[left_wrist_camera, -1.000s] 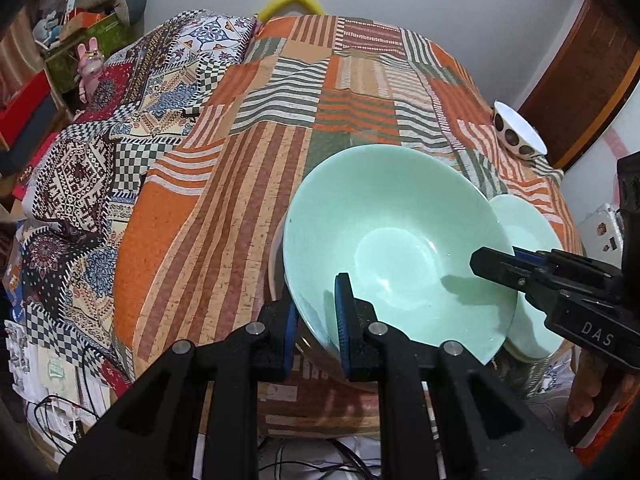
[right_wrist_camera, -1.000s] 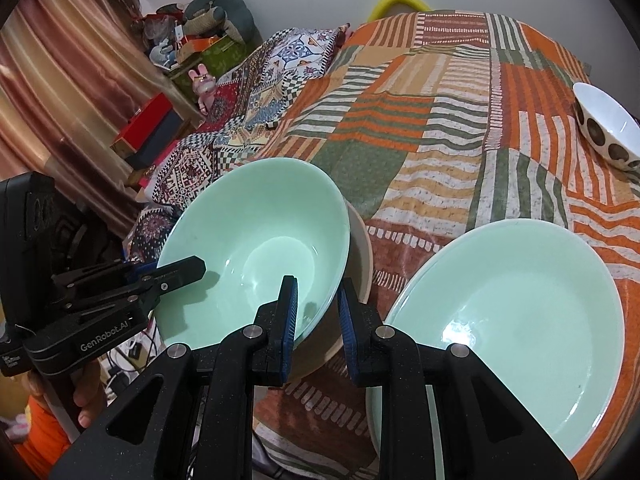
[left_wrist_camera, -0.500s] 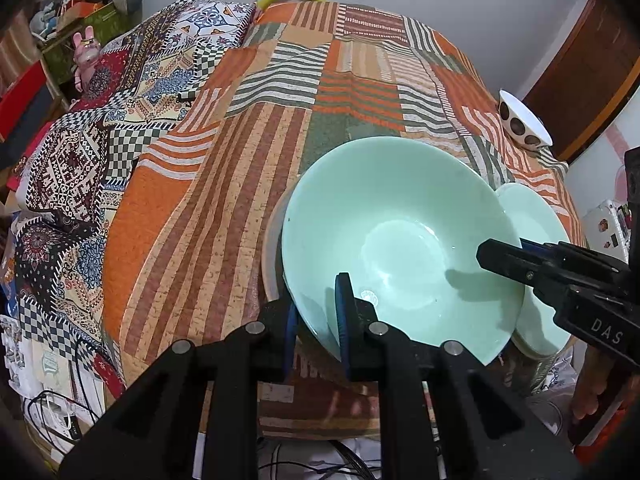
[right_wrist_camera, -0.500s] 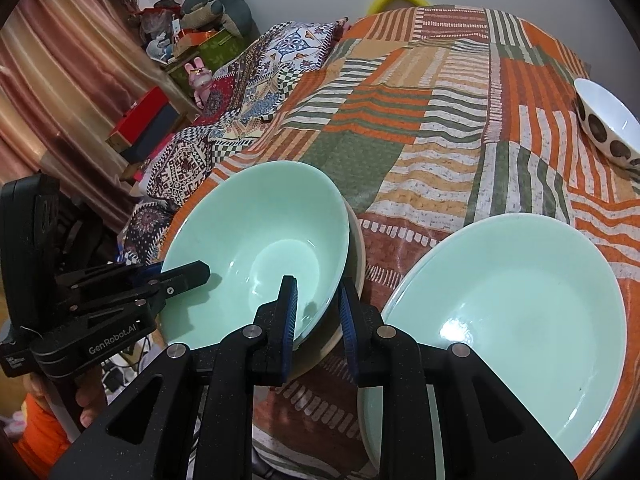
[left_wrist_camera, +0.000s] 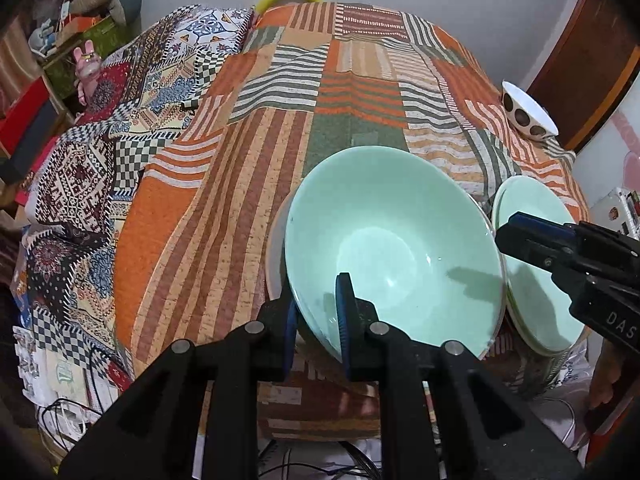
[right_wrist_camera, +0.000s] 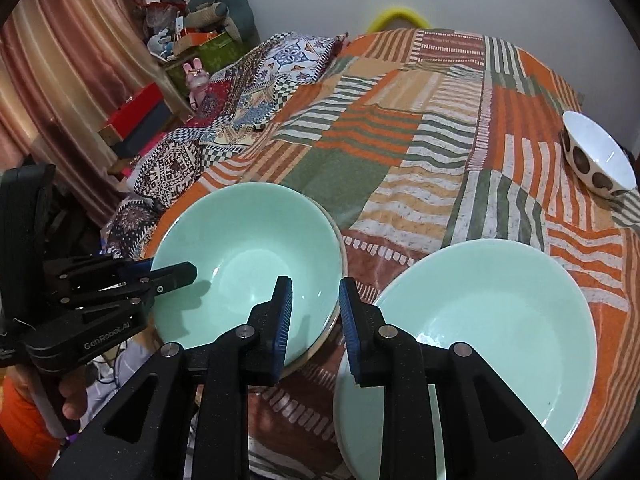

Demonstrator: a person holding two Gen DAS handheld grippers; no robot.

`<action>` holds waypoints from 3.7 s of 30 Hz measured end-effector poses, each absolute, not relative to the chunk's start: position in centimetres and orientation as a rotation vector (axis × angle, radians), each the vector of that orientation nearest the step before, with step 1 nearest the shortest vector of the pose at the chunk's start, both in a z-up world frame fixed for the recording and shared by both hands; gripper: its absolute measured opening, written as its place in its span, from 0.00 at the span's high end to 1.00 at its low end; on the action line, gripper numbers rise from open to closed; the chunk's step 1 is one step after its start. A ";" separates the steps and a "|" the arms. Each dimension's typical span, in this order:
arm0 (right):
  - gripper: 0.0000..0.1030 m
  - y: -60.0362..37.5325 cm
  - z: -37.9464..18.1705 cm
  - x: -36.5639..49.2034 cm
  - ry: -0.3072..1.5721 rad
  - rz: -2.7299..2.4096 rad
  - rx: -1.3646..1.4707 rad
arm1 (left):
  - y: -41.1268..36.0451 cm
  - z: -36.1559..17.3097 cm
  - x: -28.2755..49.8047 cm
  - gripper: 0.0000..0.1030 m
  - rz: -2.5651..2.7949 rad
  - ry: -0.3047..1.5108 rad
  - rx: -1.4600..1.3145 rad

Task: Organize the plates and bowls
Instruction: 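Lower the mint-green bowl into the pink bowl and open the left tool, then move the left tool to the white spotted bowl and grasp its rim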

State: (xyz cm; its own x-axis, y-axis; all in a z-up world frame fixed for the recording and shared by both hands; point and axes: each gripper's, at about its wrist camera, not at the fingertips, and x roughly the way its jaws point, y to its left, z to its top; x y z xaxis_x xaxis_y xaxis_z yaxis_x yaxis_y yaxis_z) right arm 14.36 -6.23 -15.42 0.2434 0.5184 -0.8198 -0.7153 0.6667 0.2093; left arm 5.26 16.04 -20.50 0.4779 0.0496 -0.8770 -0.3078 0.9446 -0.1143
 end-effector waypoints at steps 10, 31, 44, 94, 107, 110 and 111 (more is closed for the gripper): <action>0.74 -6.9 -15.4 14.5 1.026 0.862 -0.196 | 15.4 -20.0 5.6 0.70 0.217 1.088 -0.237; 0.62 -14.1 -10.4 17.6 0.896 0.765 -0.044 | 13.2 -11.8 6.3 0.46 0.211 0.937 -0.206; 0.52 -23.9 -4.9 21.8 0.714 0.566 0.061 | 5.6 -4.7 13.4 0.34 0.076 0.751 -0.107; 0.80 -27.3 -15.8 40.0 0.977 0.449 0.100 | -4.5 -20.7 44.2 0.66 -0.130 1.057 -0.029; 0.81 -27.3 -15.6 39.7 0.994 0.462 0.132 | -5.3 -21.4 44.2 0.88 -0.162 1.077 0.002; 0.81 -27.3 -15.1 39.0 0.990 0.460 0.130 | -5.5 -20.8 43.2 0.88 -0.165 1.070 0.010; 0.81 -27.3 -14.9 38.8 0.989 0.461 0.132 | -5.6 -20.4 42.7 0.88 -0.166 1.067 0.012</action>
State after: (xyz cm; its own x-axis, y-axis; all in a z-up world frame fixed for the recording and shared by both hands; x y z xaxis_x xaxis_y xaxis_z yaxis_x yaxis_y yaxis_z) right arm 38.79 -27.33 -14.90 0.4625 0.4326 -0.7739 -0.3143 0.8962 0.3131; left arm 42.75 -5.60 -20.45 0.4716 -0.1301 -0.8722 0.1418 0.9874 -0.0706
